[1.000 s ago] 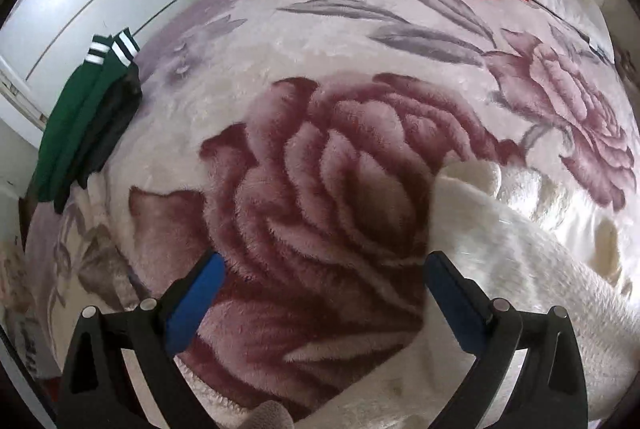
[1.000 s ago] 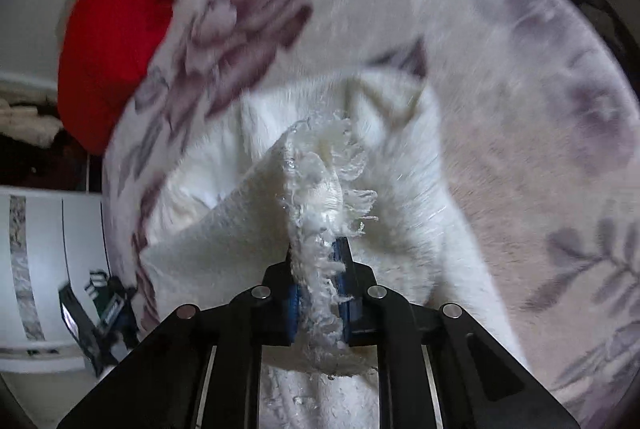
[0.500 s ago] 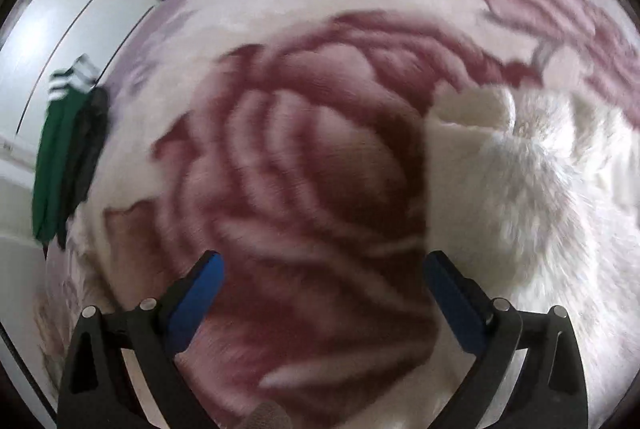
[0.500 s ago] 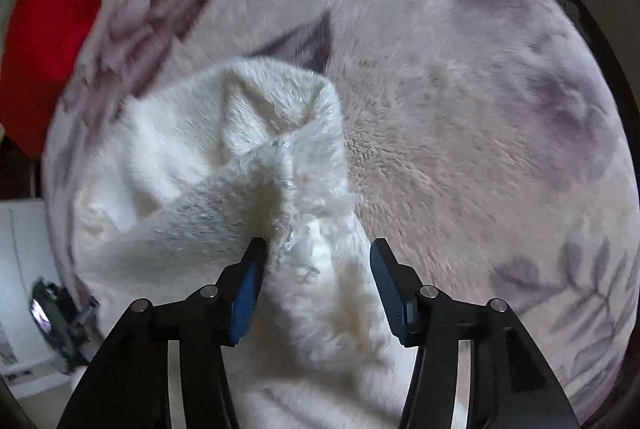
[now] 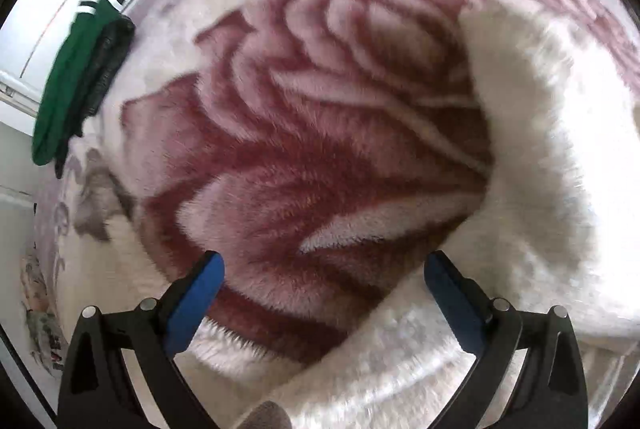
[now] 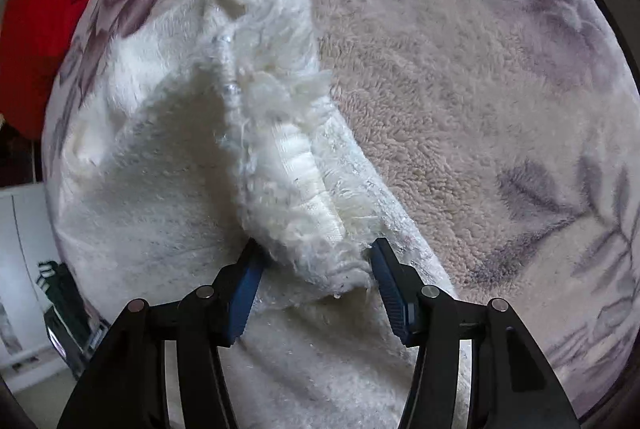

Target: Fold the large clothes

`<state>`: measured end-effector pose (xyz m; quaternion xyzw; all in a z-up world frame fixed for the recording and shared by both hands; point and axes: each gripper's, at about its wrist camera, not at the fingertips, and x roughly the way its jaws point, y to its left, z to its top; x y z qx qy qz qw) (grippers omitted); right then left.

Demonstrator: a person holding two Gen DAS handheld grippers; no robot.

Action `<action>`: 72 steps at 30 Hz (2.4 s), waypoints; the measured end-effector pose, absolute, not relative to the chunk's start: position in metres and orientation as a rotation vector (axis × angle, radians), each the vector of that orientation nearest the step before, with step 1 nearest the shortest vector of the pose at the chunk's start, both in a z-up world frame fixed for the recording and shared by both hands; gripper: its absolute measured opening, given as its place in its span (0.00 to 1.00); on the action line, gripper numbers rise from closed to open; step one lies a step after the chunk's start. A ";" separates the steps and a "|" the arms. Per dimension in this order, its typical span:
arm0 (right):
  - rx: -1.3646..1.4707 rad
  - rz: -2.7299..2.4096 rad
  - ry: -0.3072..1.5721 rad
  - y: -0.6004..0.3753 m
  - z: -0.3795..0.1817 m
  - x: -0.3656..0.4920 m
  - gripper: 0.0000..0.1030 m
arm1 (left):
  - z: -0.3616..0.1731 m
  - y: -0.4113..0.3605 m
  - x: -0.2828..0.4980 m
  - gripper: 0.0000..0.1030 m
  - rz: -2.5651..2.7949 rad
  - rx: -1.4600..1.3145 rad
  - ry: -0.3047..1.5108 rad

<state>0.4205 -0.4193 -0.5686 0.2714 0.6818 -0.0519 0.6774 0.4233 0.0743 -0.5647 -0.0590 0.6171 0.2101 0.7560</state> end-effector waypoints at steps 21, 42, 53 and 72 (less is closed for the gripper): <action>0.673 -0.030 1.444 -0.459 -0.517 0.488 0.47 | -0.523 0.017 0.514 1.00 0.344 0.083 1.239; 0.431 0.054 1.501 -0.308 -0.570 0.604 0.05 | -0.562 -0.068 0.627 0.99 0.209 0.243 1.248; 0.591 0.241 1.504 -0.316 -0.539 0.593 0.45 | -0.520 -0.030 0.599 0.99 0.512 0.328 1.070; 0.591 0.528 1.487 -0.132 -0.590 0.636 0.05 | -0.568 0.046 0.550 0.99 0.645 0.284 1.195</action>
